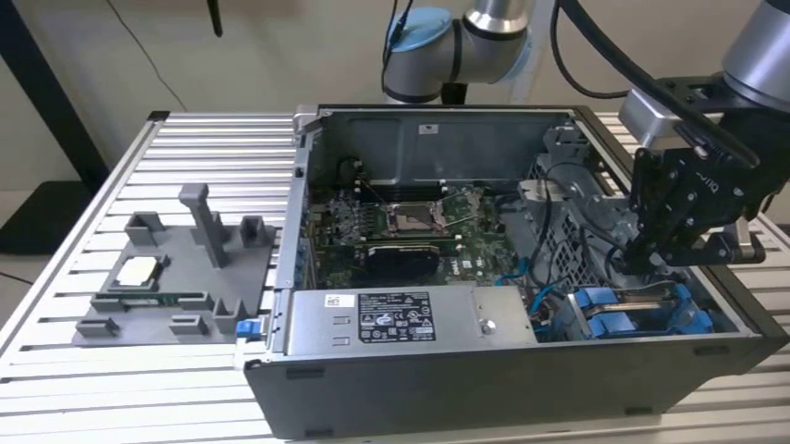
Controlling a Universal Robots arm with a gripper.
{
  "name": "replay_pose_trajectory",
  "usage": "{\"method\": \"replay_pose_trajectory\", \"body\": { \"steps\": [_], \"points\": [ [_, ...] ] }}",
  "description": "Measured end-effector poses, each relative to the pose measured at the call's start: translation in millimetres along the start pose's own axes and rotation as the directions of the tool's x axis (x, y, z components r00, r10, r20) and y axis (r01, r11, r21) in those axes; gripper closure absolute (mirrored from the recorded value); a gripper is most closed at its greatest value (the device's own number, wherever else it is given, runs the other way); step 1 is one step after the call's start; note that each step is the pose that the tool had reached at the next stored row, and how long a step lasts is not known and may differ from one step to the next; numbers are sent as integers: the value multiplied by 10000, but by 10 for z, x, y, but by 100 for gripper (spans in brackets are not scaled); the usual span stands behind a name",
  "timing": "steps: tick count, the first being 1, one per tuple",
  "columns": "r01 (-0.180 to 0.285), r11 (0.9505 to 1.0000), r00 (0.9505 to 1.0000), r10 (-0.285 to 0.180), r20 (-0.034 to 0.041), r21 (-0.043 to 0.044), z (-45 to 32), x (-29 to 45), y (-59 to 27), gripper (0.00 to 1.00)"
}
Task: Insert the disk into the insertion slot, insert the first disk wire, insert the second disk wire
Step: 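Insert the first disk wire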
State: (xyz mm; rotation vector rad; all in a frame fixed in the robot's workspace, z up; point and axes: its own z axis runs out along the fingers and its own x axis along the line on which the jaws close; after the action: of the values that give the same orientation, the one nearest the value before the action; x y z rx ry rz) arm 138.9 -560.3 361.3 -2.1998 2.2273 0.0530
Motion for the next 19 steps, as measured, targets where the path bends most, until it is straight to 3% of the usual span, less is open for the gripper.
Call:
{"method": "replay_pose_trajectory", "body": {
  "steps": [12,19],
  "points": [
    [0,10000,10000,0,-6,0,57,6,-28,81],
    [0,10000,10000,0,-5,5,101,36,-87,81]
  ]
}}
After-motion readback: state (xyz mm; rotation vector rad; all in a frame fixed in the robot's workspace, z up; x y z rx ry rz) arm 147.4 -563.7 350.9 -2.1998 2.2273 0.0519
